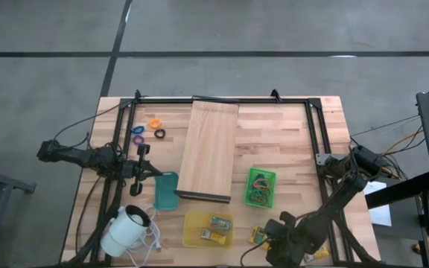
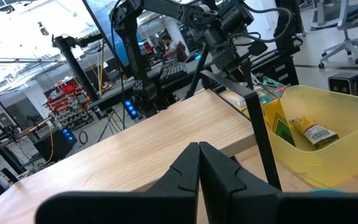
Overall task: Pick & Place Office Desk Supplies
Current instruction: Put the large yellow crayon box into the yellow bin
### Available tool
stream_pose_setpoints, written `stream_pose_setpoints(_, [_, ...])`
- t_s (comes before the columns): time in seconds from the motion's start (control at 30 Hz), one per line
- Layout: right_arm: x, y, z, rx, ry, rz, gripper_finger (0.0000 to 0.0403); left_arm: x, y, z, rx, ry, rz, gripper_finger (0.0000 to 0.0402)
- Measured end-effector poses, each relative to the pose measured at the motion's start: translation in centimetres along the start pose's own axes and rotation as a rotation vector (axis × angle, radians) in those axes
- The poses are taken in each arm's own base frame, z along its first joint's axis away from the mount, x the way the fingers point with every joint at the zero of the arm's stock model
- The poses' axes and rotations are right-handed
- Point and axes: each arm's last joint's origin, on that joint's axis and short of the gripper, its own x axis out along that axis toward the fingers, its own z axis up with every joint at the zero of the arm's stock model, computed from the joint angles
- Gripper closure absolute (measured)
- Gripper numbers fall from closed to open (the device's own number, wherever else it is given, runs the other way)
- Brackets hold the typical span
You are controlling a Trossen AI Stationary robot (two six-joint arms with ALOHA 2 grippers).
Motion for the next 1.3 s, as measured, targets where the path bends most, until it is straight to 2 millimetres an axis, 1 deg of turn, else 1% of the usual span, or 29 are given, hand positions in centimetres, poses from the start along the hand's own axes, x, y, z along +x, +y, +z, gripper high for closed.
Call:
stream_pose_setpoints(0.2, [0.8, -0.1, -0.2, -0.016, -0.022, -0.028, 0.0311, 0.0, 0.0, 0.0, 0.0, 0.0, 0.0, 0.039])
stream_pose_setpoints(0.4, [1.3, -0.2, 0.0, -0.13, -0.118, -0.064, 0.0323, 0.0, 0.0, 0.0, 0.0, 0.0, 0.001, 0.039])
stream_pose_setpoints(0.6, [1.4, -0.2, -0.1, -0.108, -0.123, -0.062, 0.0334, 0.0, 0.0, 0.0, 0.0, 0.0, 0.001, 0.039])
stream_pose_setpoints(0.93, [1.4, 0.0, 0.0, -0.092, -0.128, -0.036, 0.033, 0.0, 0.0, 0.0, 0.0, 0.0, 0.0, 0.039])
stream_pose_setpoints(1.2, [1.4, 0.0, 0.0, -0.093, -0.128, -0.037, 0.0338, 0.0, 0.1, 0.2, -0.001, -0.02, 0.01, 0.039])
stream_pose_setpoints(1.3, [1.4, 0.0, 0.0, -0.105, -0.128, -0.038, 0.0339, 0.0, 0.1, 0.2, -0.061, -0.021, 0.008, 0.039])
